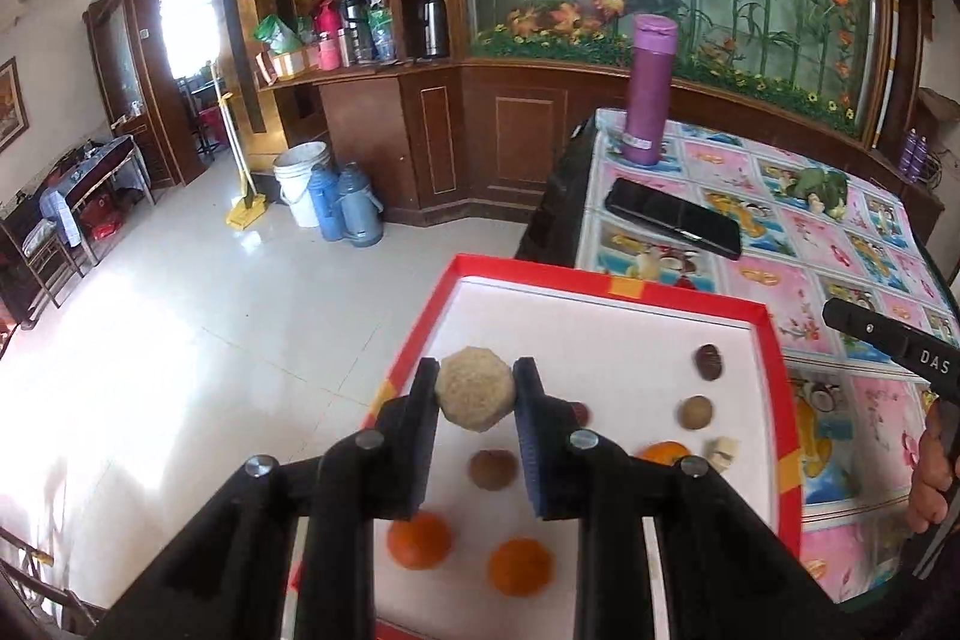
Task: Organize fruits
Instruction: 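Carry the cube and the date in the two tools over the tray, then open the left tool to drop the cube while the right tool releases the date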
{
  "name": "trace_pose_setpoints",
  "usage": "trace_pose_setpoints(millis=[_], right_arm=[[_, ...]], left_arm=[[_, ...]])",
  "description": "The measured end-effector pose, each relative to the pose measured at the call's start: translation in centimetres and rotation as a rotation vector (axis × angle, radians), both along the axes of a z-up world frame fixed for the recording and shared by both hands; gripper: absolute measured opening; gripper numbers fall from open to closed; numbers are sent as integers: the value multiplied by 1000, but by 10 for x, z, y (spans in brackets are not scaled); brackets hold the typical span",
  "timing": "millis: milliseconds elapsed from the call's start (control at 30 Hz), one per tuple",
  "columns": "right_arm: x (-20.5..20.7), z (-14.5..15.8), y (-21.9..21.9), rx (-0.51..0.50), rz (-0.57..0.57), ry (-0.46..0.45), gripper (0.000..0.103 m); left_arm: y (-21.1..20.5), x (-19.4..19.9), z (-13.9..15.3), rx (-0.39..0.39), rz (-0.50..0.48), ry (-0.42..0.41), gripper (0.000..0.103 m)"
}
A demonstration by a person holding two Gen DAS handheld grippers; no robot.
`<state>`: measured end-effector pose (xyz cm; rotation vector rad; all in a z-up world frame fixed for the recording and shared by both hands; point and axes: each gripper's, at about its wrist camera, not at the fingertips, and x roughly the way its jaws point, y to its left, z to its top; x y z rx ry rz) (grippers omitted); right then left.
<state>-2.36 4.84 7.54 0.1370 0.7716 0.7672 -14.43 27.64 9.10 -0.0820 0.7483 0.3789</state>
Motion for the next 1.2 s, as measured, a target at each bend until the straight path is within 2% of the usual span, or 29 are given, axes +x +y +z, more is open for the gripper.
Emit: trace_pose_setpoints(millis=[167,367,667,900,1200], right_arm=[[-2,4,80,-122,95,2,13],[8,-17,125,-212,118,85,14],[20,-36,134,-268,114,136,13],[22,-44,137,-297,114,161,14],[20,-44,138,-314,113,140,14]], left_arm=[[33,8,-18,-33,1,66,27],[40,28,-32,-89,-52,109,27],[31,55,-47,-86,-126,183,27],[33,63,-60,-90,-119,226,27],[33,68,-70,-86,-106,266,28]])
